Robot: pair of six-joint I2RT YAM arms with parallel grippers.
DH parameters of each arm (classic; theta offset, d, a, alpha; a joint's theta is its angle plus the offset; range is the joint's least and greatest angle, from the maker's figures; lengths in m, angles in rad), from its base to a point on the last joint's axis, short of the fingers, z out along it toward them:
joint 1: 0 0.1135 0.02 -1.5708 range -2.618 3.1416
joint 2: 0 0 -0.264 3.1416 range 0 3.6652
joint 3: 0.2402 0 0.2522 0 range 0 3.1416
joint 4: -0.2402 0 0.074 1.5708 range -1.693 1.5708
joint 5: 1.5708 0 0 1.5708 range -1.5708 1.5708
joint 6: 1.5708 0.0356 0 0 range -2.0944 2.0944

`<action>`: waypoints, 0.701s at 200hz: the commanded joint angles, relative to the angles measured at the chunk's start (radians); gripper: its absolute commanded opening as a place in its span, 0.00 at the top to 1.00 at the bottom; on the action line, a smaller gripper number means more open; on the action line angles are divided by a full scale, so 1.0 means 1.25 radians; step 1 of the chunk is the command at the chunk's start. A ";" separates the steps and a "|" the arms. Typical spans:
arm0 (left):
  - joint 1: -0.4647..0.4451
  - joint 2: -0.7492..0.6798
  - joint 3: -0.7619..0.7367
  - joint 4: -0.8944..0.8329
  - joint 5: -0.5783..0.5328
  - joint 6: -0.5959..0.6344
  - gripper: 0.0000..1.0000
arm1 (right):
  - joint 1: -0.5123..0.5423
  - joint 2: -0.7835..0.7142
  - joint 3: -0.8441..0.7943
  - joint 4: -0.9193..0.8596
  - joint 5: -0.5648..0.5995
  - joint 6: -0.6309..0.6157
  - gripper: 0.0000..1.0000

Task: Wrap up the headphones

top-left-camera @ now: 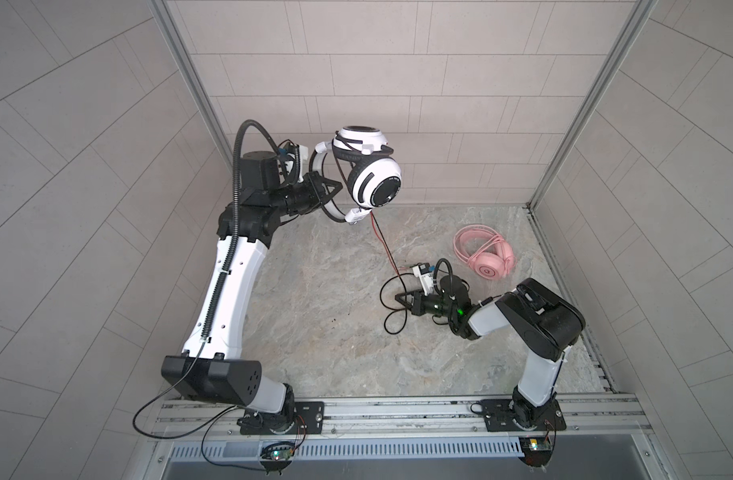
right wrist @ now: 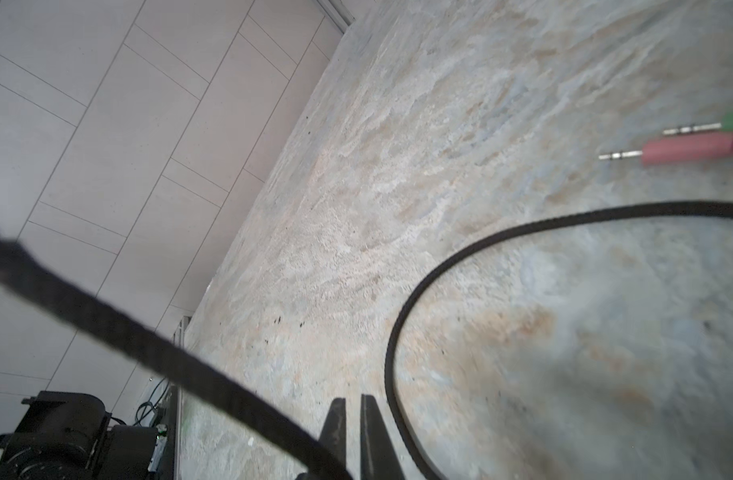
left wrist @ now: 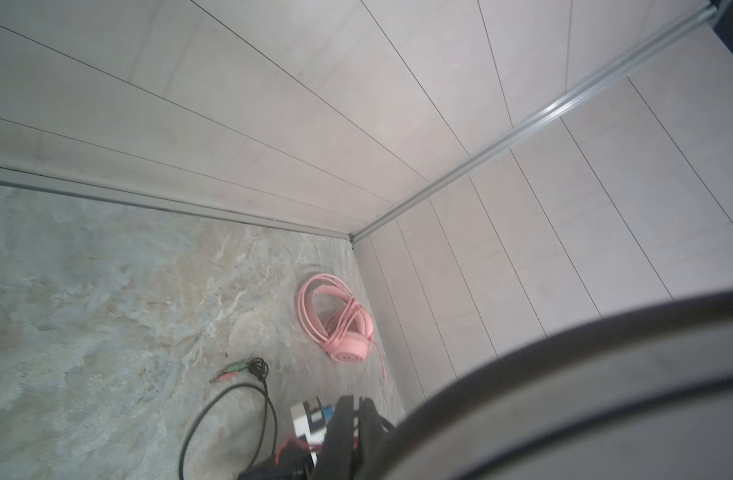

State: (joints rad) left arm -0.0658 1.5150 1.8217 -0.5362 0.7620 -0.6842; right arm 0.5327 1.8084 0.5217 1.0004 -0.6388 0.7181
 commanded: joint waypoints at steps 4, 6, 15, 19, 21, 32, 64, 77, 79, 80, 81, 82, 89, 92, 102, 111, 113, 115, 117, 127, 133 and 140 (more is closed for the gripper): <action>0.020 0.038 0.093 0.057 -0.077 -0.059 1.00 | 0.018 -0.063 -0.063 -0.049 0.018 -0.033 0.95; 0.019 0.043 0.098 0.053 -0.086 -0.058 1.00 | 0.020 -0.070 -0.067 -0.055 0.020 -0.037 0.95; 0.023 0.059 0.119 0.041 -0.121 -0.047 1.00 | 0.030 -0.104 -0.084 -0.088 0.030 -0.051 0.96; 0.022 0.064 0.127 0.033 -0.138 -0.038 1.00 | 0.036 -0.121 -0.092 -0.106 0.037 -0.059 0.96; 0.022 0.067 0.132 0.031 -0.147 -0.037 1.00 | 0.037 -0.125 -0.093 -0.111 0.038 -0.061 0.96; 0.025 0.083 0.153 0.011 -0.198 0.001 1.00 | 0.055 -0.185 -0.106 -0.181 0.065 -0.088 0.97; 0.053 0.141 0.215 -0.044 -0.271 0.038 1.00 | 0.126 -0.398 -0.088 -0.505 0.186 -0.199 0.99; 0.054 0.161 0.237 -0.071 -0.306 0.061 1.00 | 0.156 -0.485 -0.062 -0.640 0.243 -0.246 0.99; 0.054 0.163 0.239 -0.074 -0.311 0.065 1.00 | 0.160 -0.499 -0.058 -0.658 0.250 -0.252 0.99; 0.054 0.165 0.239 -0.075 -0.314 0.068 1.00 | 0.162 -0.505 -0.056 -0.667 0.253 -0.255 0.99; 0.054 0.166 0.240 -0.075 -0.317 0.072 1.00 | 0.164 -0.511 -0.054 -0.675 0.255 -0.257 0.99; 0.055 0.167 0.241 -0.076 -0.321 0.074 1.00 | 0.165 -0.511 -0.052 -0.683 0.261 -0.260 0.99; 0.055 0.174 0.241 -0.078 -0.347 0.091 1.00 | 0.173 -0.555 -0.038 -0.737 0.277 -0.277 0.99; 0.055 0.176 0.240 -0.078 -0.357 0.099 1.00 | 0.177 -0.573 -0.032 -0.759 0.282 -0.283 0.99; 0.055 0.186 0.241 -0.088 -0.406 0.118 1.00 | 0.186 -0.632 -0.011 -0.824 0.298 -0.301 0.99; 0.055 0.194 0.239 -0.094 -0.453 0.139 1.00 | 0.194 -0.680 0.013 -0.888 0.314 -0.312 1.00; 0.056 0.196 0.239 -0.095 -0.462 0.142 1.00 | 0.196 -0.691 0.020 -0.901 0.317 -0.314 0.99; 0.056 0.199 0.239 -0.096 -0.472 0.145 1.00 | 0.198 -0.702 0.026 -0.914 0.321 -0.317 0.99; 0.055 0.201 0.239 -0.097 -0.484 0.147 1.00 | 0.199 -0.712 0.030 -0.926 0.324 -0.319 0.99; 0.055 0.212 0.239 -0.104 -0.532 0.156 1.00 | 0.211 -0.755 0.067 -0.992 0.347 -0.330 0.99; 0.055 0.219 0.238 -0.103 -0.559 0.165 1.00 | 0.218 -0.776 0.092 -1.026 0.358 -0.337 0.99; 0.055 0.226 0.238 -0.106 -0.590 0.171 1.00 | 0.223 -0.800 0.120 -1.060 0.369 -0.341 0.99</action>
State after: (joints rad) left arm -0.0025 1.7756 2.0777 -0.6910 0.2096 -0.5110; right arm 0.7876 0.8951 0.5800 -0.0425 -0.2726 0.3653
